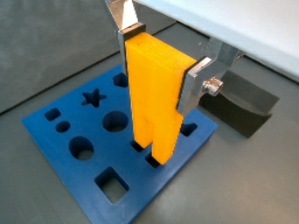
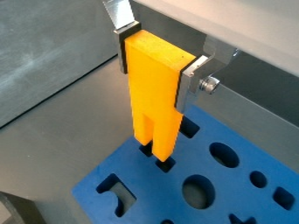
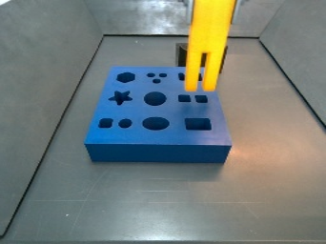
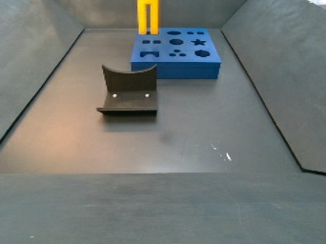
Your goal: Insert the double-square object.
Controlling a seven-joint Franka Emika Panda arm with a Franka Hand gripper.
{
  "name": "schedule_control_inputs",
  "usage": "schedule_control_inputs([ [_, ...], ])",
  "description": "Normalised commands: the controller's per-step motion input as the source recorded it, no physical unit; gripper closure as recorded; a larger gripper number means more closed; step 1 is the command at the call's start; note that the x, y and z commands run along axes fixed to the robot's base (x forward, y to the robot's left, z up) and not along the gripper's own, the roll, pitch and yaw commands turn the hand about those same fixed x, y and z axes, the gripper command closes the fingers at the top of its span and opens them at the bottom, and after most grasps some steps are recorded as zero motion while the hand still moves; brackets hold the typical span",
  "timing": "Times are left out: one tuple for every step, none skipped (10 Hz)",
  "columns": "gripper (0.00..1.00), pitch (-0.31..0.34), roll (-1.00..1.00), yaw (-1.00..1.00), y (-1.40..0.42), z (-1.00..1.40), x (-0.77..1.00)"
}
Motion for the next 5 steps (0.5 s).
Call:
schedule_control_inputs([
  [1.00,-0.080,-0.06,0.00,0.00,-0.33,0.00],
  [1.00,-0.046,-0.03,0.00,0.02,-0.27,-0.14],
  [1.00,-0.026,-0.05,0.00,0.01,-0.14,-0.20],
  [1.00,-0.051,-0.08,0.00,0.00,-0.08,-0.21],
  [1.00,-0.086,-0.10,0.00,0.00,-0.07,-0.09],
])
